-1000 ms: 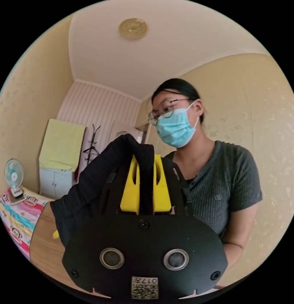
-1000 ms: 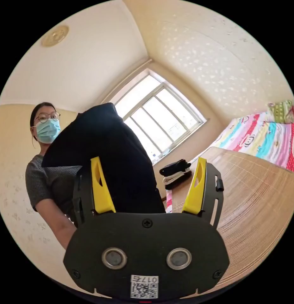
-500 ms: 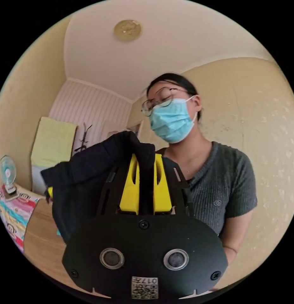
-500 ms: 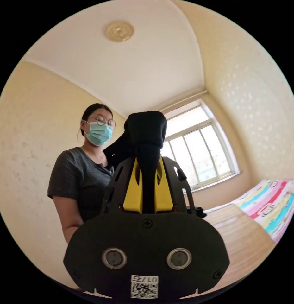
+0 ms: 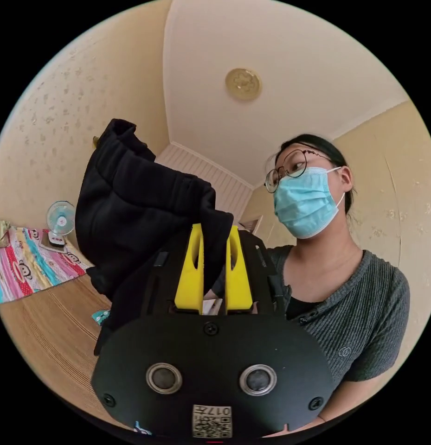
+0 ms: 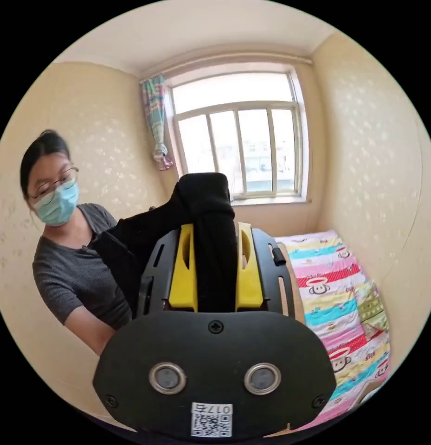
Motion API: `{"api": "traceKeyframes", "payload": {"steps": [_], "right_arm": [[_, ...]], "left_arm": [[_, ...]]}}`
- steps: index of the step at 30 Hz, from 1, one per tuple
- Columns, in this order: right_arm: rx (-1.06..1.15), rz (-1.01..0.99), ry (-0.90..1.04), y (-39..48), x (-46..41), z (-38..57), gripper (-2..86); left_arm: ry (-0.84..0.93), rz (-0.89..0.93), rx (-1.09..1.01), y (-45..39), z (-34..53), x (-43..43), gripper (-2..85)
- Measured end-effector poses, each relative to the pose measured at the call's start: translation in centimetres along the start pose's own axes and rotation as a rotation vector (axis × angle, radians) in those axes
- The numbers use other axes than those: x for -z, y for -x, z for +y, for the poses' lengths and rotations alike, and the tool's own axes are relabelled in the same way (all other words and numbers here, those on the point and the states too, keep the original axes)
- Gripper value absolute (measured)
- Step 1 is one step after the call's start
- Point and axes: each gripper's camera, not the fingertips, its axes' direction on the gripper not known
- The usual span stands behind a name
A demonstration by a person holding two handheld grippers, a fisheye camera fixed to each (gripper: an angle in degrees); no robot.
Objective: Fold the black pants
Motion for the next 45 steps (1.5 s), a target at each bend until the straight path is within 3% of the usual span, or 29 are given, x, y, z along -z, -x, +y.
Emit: {"api": "traceKeyframes", "payload": {"steps": [2, 4, 5, 7, 9, 12, 15, 17, 20, 23, 30, 34, 36, 38, 40, 42, 44, 45], "right_arm": [[-0.271, 0.046, 0.135, -8.2, -8.5, 1.6, 18.2], [-0.469, 0.101, 0.18, -12.2, -13.8, 5.3, 19.2], [-0.56, 0.065, 0.168, -13.7, -16.5, 8.8, 18.9], [-0.641, -0.087, 0.125, -14.8, -19.9, 15.0, 16.7], [-0.74, -0.24, 0.1, -15.0, -22.9, 22.4, 13.4], [-1.06, -0.326, 0.068, -12.8, -25.6, 37.3, 10.9], [-1.42, -0.322, -0.113, -6.9, -24.0, 50.8, 11.3], [-1.664, -0.194, -0.286, -1.5, -20.8, 58.1, 11.3], [-1.921, 0.047, -0.383, 3.3, -16.7, 63.1, 12.7], [-2.045, 0.169, -0.445, 4.4, -14.4, 65.4, 14.7], [-2.075, 0.359, -0.517, 0.4, -10.6, 66.9, 14.3], [-2.171, 0.319, -0.522, -1.5, -9.0, 67.8, 10.0], [-2.107, 0.256, -0.613, -1.5, -8.2, 67.3, 5.2], [-1.829, 0.185, -0.882, 0.3, -5.6, 64.6, 2.6], [-1.719, 0.211, -0.924, 2.7, -3.2, 60.9, 1.7], [-1.71, 0.401, -0.851, 6.3, -0.1, 55.2, 1.1], [-1.495, 0.818, -0.838, 12.2, 4.6, 45.1, 0.6], [-1.441, 0.904, -0.809, 13.0, 5.6, 42.9, 0.6]], "left_arm": [[-0.079, -0.171, 0.095, 1.9, 0.1, 5.1, 7.0], [-0.154, -0.495, 0.258, 5.0, 1.8, 13.2, 7.1], [-0.165, -0.588, 0.317, 6.0, 2.7, 15.4, 7.1], [-0.238, -0.875, 0.635, 10.1, 8.1, 24.6, 7.4], [-0.349, -0.997, 0.893, 11.7, 13.9, 30.8, 6.8], [-0.438, -1.004, 1.179, 12.3, 20.6, 36.2, 5.3], [-0.366, -0.977, 1.323, 13.3, 21.3, 37.1, 5.6], [-0.285, -0.987, 1.346, 14.5, 19.5, 37.1, 6.5], [-0.139, -1.036, 1.379, 18.2, 15.5, 37.9, 9.6], [-0.065, -1.081, 1.421, 22.2, 11.5, 39.5, 13.6], [0.005, -1.297, 1.46, 28.4, 2.0, 42.9, 16.9], [0.108, -1.234, 1.603, 31.7, 0.1, 43.1, 12.5], [0.108, -1.14, 1.627, 32.6, -0.5, 43.1, 7.3], [0.098, -1.055, 1.654, 32.7, -0.7, 43.3, 5.1], [0.076, -0.987, 1.653, 31.7, -1.3, 43.9, 4.2], [0.019, -0.947, 1.647, 30.3, -1.7, 44.5, 3.3], [-0.023, -0.95, 1.624, 28.7, -2.7, 44.9, 0.6], [-0.04, -0.966, 1.591, 27.6, -3.7, 45.2, 0.3]]}}
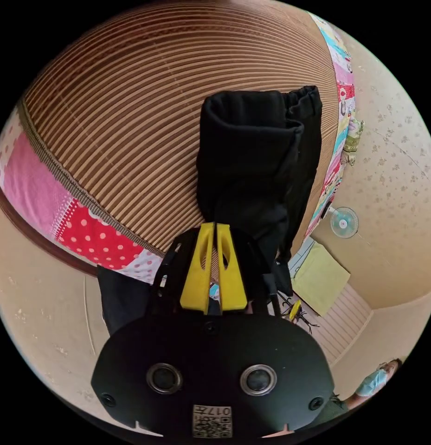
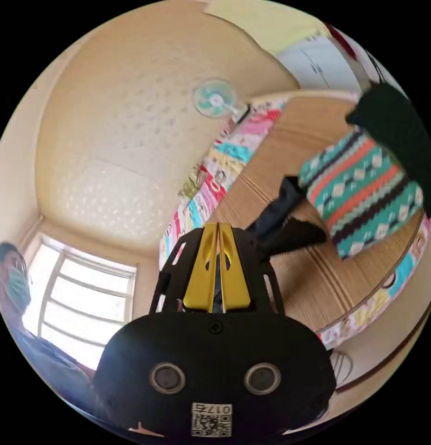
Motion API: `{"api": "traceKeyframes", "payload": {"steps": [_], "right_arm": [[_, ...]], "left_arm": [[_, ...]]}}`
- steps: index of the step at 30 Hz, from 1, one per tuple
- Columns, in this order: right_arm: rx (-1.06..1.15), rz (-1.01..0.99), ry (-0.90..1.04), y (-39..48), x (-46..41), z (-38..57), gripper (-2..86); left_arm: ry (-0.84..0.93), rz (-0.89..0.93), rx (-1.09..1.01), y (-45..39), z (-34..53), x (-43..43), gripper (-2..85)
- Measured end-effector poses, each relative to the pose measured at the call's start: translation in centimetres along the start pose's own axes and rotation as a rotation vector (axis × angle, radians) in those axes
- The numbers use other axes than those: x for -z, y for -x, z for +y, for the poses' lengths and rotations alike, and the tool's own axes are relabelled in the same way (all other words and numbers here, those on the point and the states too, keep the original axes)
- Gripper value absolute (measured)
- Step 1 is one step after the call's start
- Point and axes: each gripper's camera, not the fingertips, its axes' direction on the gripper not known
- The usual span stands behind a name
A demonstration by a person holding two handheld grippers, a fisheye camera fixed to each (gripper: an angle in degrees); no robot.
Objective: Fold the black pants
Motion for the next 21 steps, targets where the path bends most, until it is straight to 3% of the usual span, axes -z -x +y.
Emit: {"api": "traceKeyframes", "payload": {"steps": [2, 3, 5, 8, 10, 14, 18, 21], "right_arm": [[0.051, 0.252, -0.041, 4.9, 0.8, -3.2, 0.6], [0.058, 0.28, -0.017, 5.2, 0.0, -4.1, 0.7], [0.09, 0.274, 0.29, 4.1, -5.2, -7.4, 1.2], [0.047, 0.189, 0.582, 0.4, -8.9, -6.5, 2.7], [-0.081, 0.239, 0.605, -2.8, -8.1, -4.3, 5.0], [-0.499, 0.329, 0.576, -11.4, -3.5, 3.6, 19.8], [-0.696, 0.224, 0.474, -17.2, -1.9, 8.1, 20.0], [-0.688, 0.138, 0.445, -18.7, -3.0, 7.0, 10.3]], "left_arm": [[-0.027, 0.017, -0.041, -0.5, 0.7, 1.4, 0.6], [-0.036, 0.034, -0.062, -0.7, 0.9, 2.1, 2.2], [-0.054, 0.056, -0.049, -0.7, 0.9, 2.8, 6.6], [-0.105, 0.102, -0.007, -0.8, 0.6, 3.8, 12.3], [-0.142, 0.099, 0.016, -1.3, 0.1, 4.2, 12.7], [-0.166, 0.032, 0.058, -1.9, -0.7, 4.3, 11.1], [-0.166, 0.063, 0.105, -1.3, -1.1, 5.1, 6.6], [-0.113, 0.072, 0.092, -0.7, -1.5, 6.1, 3.6]]}}
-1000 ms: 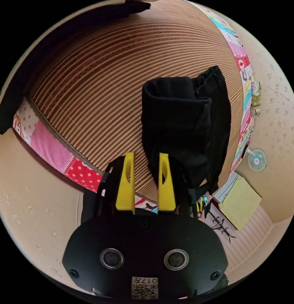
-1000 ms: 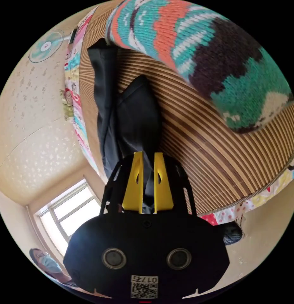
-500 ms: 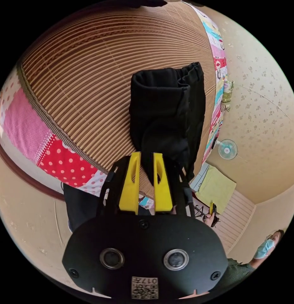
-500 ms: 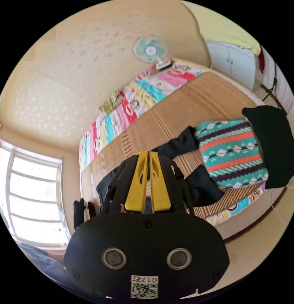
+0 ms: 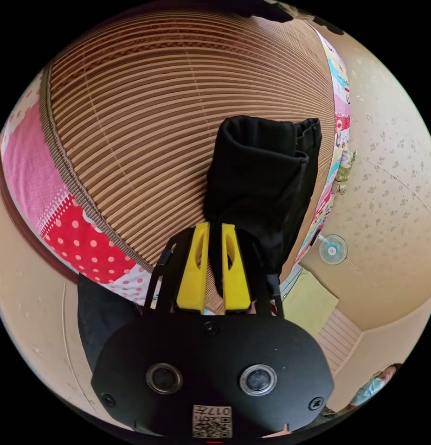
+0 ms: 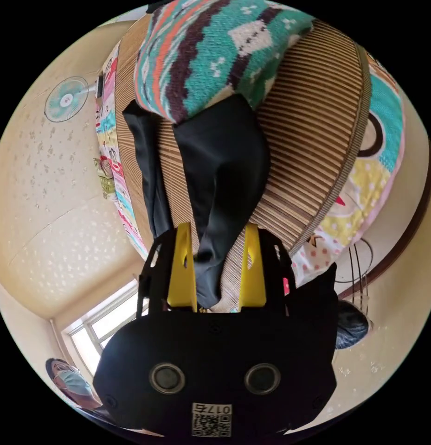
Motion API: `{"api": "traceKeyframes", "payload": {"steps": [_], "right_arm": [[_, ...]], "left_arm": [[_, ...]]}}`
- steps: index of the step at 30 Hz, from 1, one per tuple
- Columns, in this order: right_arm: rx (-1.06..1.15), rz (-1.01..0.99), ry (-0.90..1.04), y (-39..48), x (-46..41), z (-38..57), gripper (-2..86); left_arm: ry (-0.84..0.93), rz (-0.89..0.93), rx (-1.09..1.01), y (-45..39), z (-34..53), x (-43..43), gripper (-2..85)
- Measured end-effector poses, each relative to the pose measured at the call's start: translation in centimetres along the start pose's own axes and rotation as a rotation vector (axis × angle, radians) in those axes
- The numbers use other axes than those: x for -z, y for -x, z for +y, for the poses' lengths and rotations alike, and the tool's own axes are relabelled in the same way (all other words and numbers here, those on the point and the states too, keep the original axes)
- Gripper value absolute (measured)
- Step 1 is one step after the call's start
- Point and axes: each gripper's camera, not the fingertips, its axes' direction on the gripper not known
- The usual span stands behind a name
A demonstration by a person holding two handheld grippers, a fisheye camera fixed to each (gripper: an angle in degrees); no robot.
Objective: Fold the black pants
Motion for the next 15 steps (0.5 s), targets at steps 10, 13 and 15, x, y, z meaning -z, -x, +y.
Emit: {"api": "traceKeyframes", "payload": {"steps": [10, 13, 15], "right_arm": [[0.532, 0.362, -0.544, 24.5, 12.8, 13.4, 0.8], [0.632, 0.421, -0.39, 28.7, 10.3, 9.3, 0.7], [0.666, 0.394, -0.154, 29.6, 7.3, 6.2, 0.8]], "left_arm": [[-0.037, 0.217, -0.158, 2.6, 5.3, 8.0, -0.5], [-0.089, 0.161, -0.132, 4.3, 6.0, 8.6, 2.0], [-0.13, 0.165, -0.078, 5.4, 5.6, 8.6, 7.2]]}}
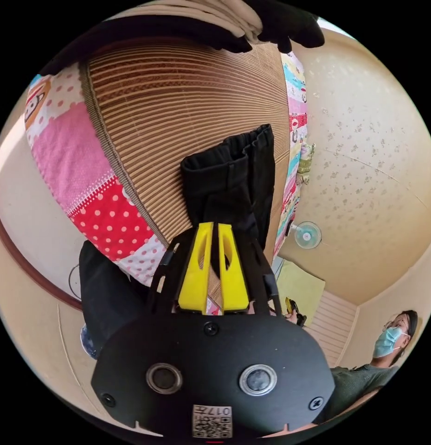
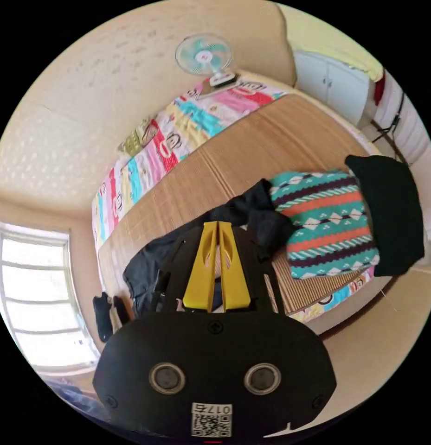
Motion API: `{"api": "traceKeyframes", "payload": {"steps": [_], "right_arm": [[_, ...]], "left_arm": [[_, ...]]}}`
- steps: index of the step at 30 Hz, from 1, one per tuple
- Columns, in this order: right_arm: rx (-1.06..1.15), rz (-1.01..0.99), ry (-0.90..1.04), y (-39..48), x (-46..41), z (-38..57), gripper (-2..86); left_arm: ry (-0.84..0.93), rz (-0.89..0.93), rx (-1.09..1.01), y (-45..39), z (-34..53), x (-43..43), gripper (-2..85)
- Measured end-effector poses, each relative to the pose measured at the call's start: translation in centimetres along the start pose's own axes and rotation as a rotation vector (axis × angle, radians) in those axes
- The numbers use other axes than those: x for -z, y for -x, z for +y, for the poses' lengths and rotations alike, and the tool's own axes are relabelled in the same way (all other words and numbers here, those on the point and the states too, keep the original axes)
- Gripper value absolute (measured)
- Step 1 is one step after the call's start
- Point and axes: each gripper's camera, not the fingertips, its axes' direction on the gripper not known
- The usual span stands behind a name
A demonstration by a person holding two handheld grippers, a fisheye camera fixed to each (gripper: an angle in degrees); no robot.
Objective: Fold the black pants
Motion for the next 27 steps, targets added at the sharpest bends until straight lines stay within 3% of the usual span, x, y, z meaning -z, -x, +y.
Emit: {"api": "traceKeyframes", "payload": {"steps": [3, 7, 10, 12, 15, 18, 23, 27], "right_arm": [[0.059, -0.094, 0.093, -0.7, -1.8, 0.7, 1.3], [-0.231, 0.011, 0.11, -8.6, -4.3, 6.5, 4.2], [-0.382, -0.043, 0.157, -14.2, -7.8, 9.4, 13.0], [-0.376, -0.046, 0.211, -15.6, -10.2, 9.1, 14.5], [-0.185, -0.062, 0.35, -14.5, -13.3, 6.8, 7.8], [-0.064, 0.0, 0.273, -11.3, -9.4, 5.5, 3.8], [-0.133, -0.029, 0.019, -8.5, 4.4, 9.8, 2.9], [-0.179, 0.105, 0.001, -5.9, 7.3, 7.7, 3.4]], "left_arm": [[-0.037, -0.048, 0.076, 1.2, -0.9, -1.0, 13.4], [0.002, -0.063, 0.093, 1.8, -1.9, -4.3, 12.6], [0.025, -0.024, 0.169, 3.3, -1.8, -5.6, 8.5], [0.054, 0.027, 0.201, 4.5, -1.8, -5.9, 6.0], [0.097, 0.126, 0.148, 5.8, -1.6, -4.9, 4.5], [0.237, 0.347, -0.064, 5.7, -1.1, -3.6, 3.9], [0.31, 0.374, -0.223, 5.9, 1.8, 0.5, 1.3], [0.343, 0.323, -0.224, 7.5, 4.2, 1.2, 1.5]]}}
